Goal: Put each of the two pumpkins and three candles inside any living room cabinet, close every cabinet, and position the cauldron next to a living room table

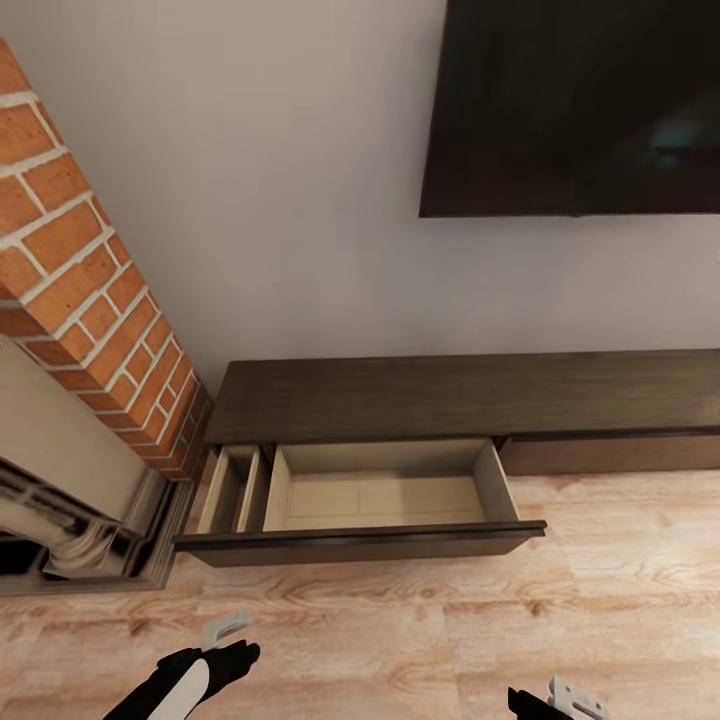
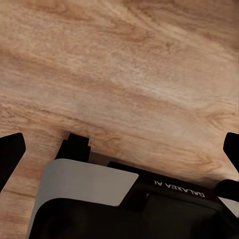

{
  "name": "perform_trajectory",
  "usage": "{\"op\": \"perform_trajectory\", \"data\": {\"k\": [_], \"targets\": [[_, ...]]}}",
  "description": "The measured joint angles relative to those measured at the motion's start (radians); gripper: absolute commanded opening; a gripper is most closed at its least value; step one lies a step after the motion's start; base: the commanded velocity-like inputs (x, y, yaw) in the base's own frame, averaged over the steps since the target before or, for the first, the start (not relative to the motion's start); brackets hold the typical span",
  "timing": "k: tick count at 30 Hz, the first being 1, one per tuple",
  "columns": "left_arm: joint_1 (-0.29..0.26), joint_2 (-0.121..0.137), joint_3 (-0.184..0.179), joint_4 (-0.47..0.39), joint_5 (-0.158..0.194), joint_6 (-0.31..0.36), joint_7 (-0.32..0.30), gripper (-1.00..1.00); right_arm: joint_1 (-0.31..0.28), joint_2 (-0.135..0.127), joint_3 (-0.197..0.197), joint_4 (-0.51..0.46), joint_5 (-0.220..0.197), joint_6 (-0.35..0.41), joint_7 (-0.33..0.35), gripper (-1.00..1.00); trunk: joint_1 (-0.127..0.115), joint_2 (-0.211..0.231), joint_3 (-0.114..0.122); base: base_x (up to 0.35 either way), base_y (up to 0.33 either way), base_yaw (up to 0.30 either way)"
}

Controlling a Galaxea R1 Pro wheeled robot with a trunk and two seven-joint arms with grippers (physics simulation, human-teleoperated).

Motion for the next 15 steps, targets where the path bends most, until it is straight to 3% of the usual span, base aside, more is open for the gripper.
{"op": "perform_trajectory", "data": {"k": [8,15], "targets": [[0.0,0.0,0.0,0.0,0.0,0.0,0.0,1.0,0.0,0.0,0.0,0.0,0.0,0.0,0.0,1.0,0.0,0.0,0.013,-0.014,0.0,0.0],[0.0,-0.002,0.0,0.0,0.0,0.0,0.0,1.0,0.0,0.001,0.0,0.0,0.001,-0.011,0.0,1.0,0.0,0.0,0.025,-0.14,0.0,0.0]]}}
